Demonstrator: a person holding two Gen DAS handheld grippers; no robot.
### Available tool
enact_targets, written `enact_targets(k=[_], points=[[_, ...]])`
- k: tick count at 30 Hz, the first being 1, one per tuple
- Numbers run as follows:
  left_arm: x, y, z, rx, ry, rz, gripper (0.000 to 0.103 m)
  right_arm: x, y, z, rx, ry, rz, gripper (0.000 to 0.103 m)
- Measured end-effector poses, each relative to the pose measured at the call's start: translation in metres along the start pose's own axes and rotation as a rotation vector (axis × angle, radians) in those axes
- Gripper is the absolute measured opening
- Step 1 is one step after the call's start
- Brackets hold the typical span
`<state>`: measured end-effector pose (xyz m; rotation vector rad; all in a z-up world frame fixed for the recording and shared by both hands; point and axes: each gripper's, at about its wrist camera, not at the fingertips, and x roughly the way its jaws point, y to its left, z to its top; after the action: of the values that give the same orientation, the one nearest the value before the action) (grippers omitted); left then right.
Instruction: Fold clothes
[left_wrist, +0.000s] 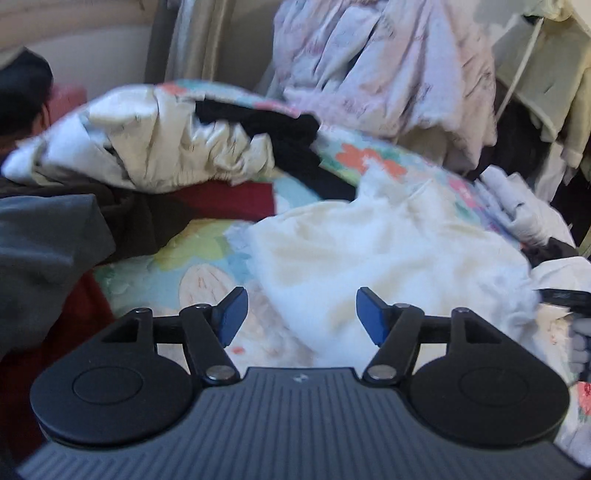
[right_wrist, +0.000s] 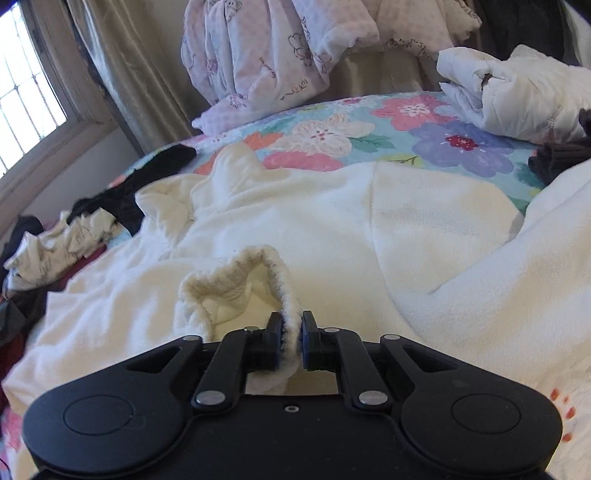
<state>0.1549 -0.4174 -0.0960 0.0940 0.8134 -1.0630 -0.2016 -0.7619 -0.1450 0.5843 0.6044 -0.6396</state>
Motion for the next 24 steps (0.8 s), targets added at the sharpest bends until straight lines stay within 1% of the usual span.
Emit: enact_targets(k=[2, 4, 6, 7, 8, 10, 11, 12, 13, 14, 15, 16, 17, 18, 19, 20, 21, 22, 23, 24], points=[[0.029, 0.008, 0.007, 0.034, 0.046, 0.026, 0.064, -0.006, -0.004, 0.005, -0.005, -0.018, -0.015, 0.016], [0.056, 0.009, 0.009, 0.092, 0.082, 0.016, 0.064, -0.008, -0.005, 0.006, -0.035, 0.006, -0.025, 0.023], [0.08, 0.014, 0.008, 0.086, 0.109, -0.007, 0.065, -0.01, -0.005, 0.006, -0.068, 0.036, -0.034, 0.028], [0.09, 0.019, 0.008, 0.059, 0.123, -0.024, 0.065, -0.011, -0.003, 0.012, -0.093, 0.035, -0.032, 0.03], [0.097, 0.023, 0.008, 0.029, 0.122, -0.034, 0.065, -0.013, 0.001, 0.02, -0.121, 0.03, -0.028, 0.033], [0.106, 0.028, 0.011, -0.002, 0.103, -0.084, 0.065, -0.016, 0.007, 0.037, -0.177, 0.019, -0.02, 0.037], [0.108, 0.029, 0.01, -0.007, 0.091, -0.095, 0.063, -0.018, 0.01, 0.045, -0.205, 0.013, -0.016, 0.041], [0.112, 0.028, 0.013, -0.003, 0.088, -0.093, 0.063, -0.02, 0.013, 0.053, -0.233, 0.008, -0.011, 0.048], [0.117, 0.027, 0.015, 0.0, 0.082, -0.097, 0.063, -0.021, 0.016, 0.061, -0.261, 0.002, -0.007, 0.05], [0.121, 0.026, 0.017, 0.002, 0.075, -0.101, 0.065, -0.023, 0.019, 0.069, -0.289, -0.003, -0.003, 0.054], [0.126, 0.025, 0.02, 0.005, 0.069, -0.105, 0.065, -0.014, 0.021, 0.078, -0.324, 0.005, 0.023, 0.062], [0.13, 0.023, 0.021, 0.012, 0.067, -0.101, 0.067, -0.001, 0.021, 0.088, -0.361, 0.018, 0.055, 0.066], [0.135, 0.021, 0.023, 0.02, 0.066, -0.095, 0.069, 0.012, 0.022, 0.098, -0.397, 0.03, 0.088, 0.067], [0.14, 0.019, 0.024, 0.028, 0.065, -0.09, 0.069, 0.026, 0.023, 0.106, -0.432, 0.056, 0.089, 0.067], [0.145, 0.017, 0.025, 0.036, 0.064, -0.084, 0.067, 0.042, 0.024, 0.115, -0.467, 0.081, 0.071, 0.067], [0.146, 0.014, 0.026, 0.057, 0.056, -0.087, 0.057, 0.054, 0.024, 0.124, -0.488, 0.095, 0.067, 0.067], [0.147, 0.011, 0.026, 0.083, 0.05, -0.093, 0.037, 0.065, 0.025, 0.132, -0.504, 0.105, 0.07, 0.067], [0.15, 0.008, 0.027, 0.097, 0.063, -0.1, 0.017, 0.077, 0.026, 0.142, -0.513, 0.121, 0.086, 0.067], [0.151, 0.004, 0.028, 0.105, 0.056, -0.09, 0.016, 0.088, 0.027, 0.149, -0.514, 0.135, 0.1, 0.067], [0.149, -0.002, 0.028, 0.143, 0.042, -0.073, 0.016, 0.099, 0.029, 0.156, -0.513, 0.149, 0.112, 0.067]])
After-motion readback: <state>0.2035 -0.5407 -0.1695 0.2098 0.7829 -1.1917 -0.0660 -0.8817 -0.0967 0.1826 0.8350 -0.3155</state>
